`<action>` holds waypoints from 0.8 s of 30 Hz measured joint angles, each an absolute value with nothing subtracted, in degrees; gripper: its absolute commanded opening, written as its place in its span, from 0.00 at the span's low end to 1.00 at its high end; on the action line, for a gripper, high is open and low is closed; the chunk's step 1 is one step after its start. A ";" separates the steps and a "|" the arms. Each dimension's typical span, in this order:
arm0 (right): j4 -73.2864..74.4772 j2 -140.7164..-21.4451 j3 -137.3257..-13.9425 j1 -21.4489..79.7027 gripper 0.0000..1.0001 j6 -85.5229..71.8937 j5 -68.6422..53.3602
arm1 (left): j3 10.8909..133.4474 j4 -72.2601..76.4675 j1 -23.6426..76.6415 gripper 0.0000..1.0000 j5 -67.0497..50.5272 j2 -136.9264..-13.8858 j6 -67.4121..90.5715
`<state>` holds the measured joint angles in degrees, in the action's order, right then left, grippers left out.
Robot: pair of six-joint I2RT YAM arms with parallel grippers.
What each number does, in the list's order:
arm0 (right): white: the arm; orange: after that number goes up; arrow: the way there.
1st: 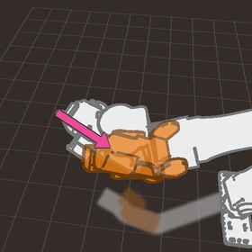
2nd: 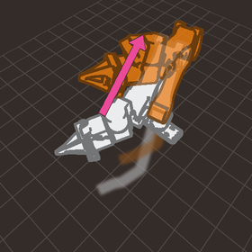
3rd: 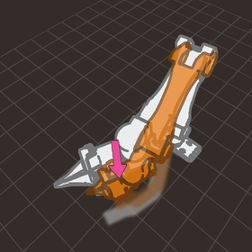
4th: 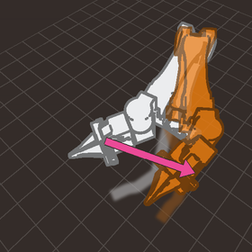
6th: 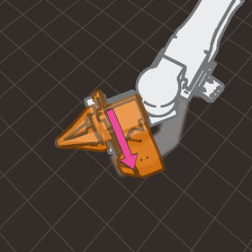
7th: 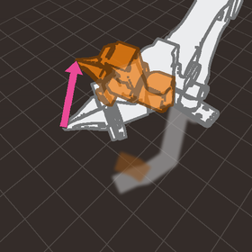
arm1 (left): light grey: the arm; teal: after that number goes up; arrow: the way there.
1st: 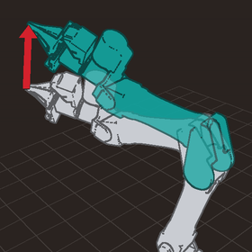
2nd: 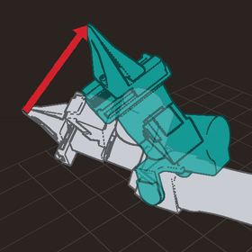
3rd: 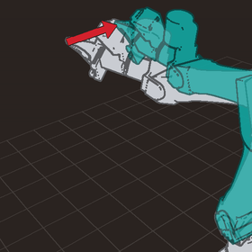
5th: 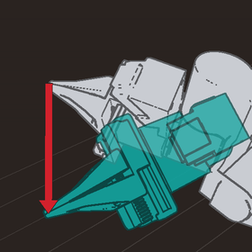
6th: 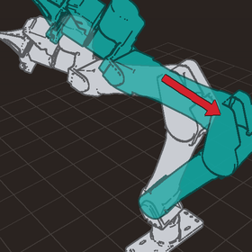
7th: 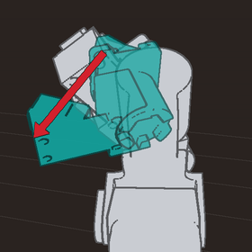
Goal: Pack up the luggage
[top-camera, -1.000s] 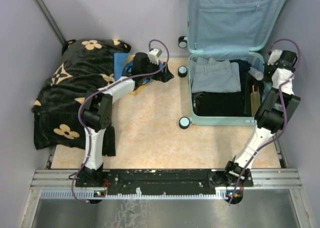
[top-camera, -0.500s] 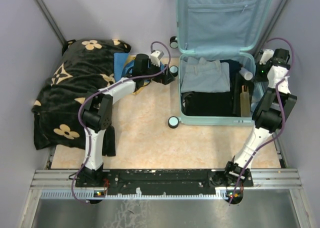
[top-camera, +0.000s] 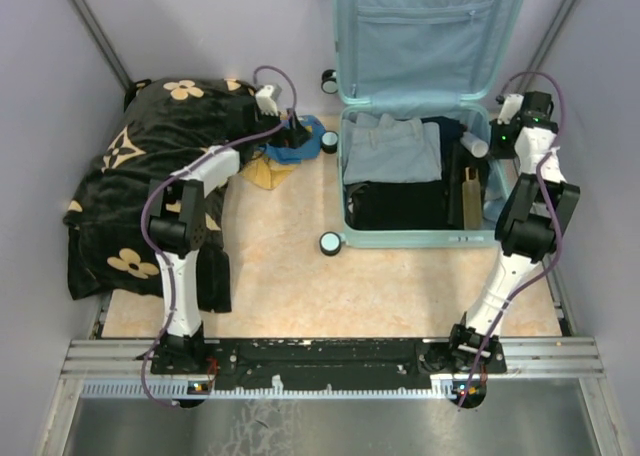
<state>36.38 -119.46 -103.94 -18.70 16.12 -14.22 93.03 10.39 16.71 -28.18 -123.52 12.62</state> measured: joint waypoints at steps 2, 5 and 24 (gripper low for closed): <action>36.60 -119.46 -104.03 -16.91 0.00 14.76 -14.61 | 96.07 10.35 14.28 1.00 -28.29 -124.16 11.35; 36.99 -119.55 -104.33 -13.96 0.00 12.78 -15.53 | 104.99 11.99 10.98 1.00 -28.93 -127.11 9.72; 36.53 -119.46 -102.69 -5.48 0.40 5.52 -29.91 | 133.36 35.05 8.97 0.64 -29.61 -149.38 9.19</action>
<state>36.53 -119.46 -102.69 -5.48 5.52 -29.91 133.36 35.05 8.97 -29.61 -149.38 9.19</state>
